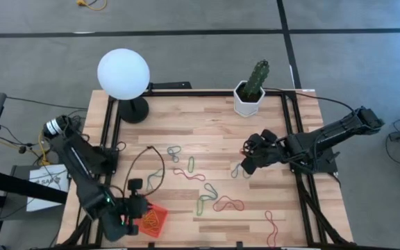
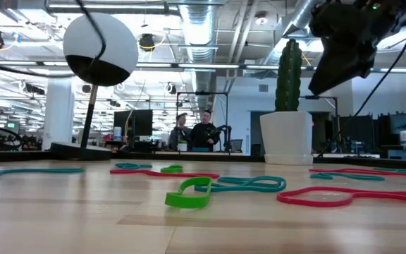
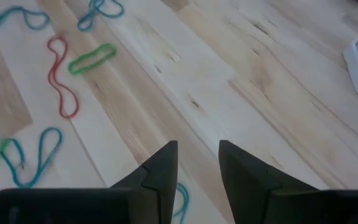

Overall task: Pick and place rubber bands into bin
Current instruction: Put the blue rubber band into the basket

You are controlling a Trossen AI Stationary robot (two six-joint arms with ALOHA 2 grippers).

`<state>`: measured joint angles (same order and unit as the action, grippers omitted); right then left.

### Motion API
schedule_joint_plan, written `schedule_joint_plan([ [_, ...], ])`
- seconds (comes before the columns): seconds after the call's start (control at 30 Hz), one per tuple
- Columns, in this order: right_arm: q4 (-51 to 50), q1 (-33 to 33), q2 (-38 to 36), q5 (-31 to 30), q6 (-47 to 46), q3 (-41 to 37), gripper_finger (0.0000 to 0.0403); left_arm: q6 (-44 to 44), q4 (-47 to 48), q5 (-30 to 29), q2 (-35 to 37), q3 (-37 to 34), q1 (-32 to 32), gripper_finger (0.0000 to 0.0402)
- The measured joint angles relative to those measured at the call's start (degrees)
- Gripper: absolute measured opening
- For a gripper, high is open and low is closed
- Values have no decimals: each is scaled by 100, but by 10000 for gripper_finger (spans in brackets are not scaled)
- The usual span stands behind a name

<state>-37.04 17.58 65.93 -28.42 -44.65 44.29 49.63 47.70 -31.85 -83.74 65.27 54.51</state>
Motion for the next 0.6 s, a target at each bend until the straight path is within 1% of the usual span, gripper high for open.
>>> schedule_joint_plan([
  [0.07,24,-10,0,0,11,-2,113,421,70,431,244,-116,-187,33],
  [0.13,29,-14,0,-5,11,-2,113,570,51,611,436,-237,-364,33],
  [0.23,158,-50,1,-3,13,-2,113,576,31,573,588,-341,-614,33],
  [0.43,142,-258,0,74,50,0,113,665,-111,401,587,-611,-1043,33],
  [0.5,-212,-389,0,298,110,0,113,760,-80,388,587,-674,-1147,33],
  [0.57,-887,-528,0,427,10,0,113,814,-87,328,587,-734,-1202,33],
  [0.6,-1299,-615,0,434,-202,0,113,813,-80,312,586,-757,-1214,33],
])
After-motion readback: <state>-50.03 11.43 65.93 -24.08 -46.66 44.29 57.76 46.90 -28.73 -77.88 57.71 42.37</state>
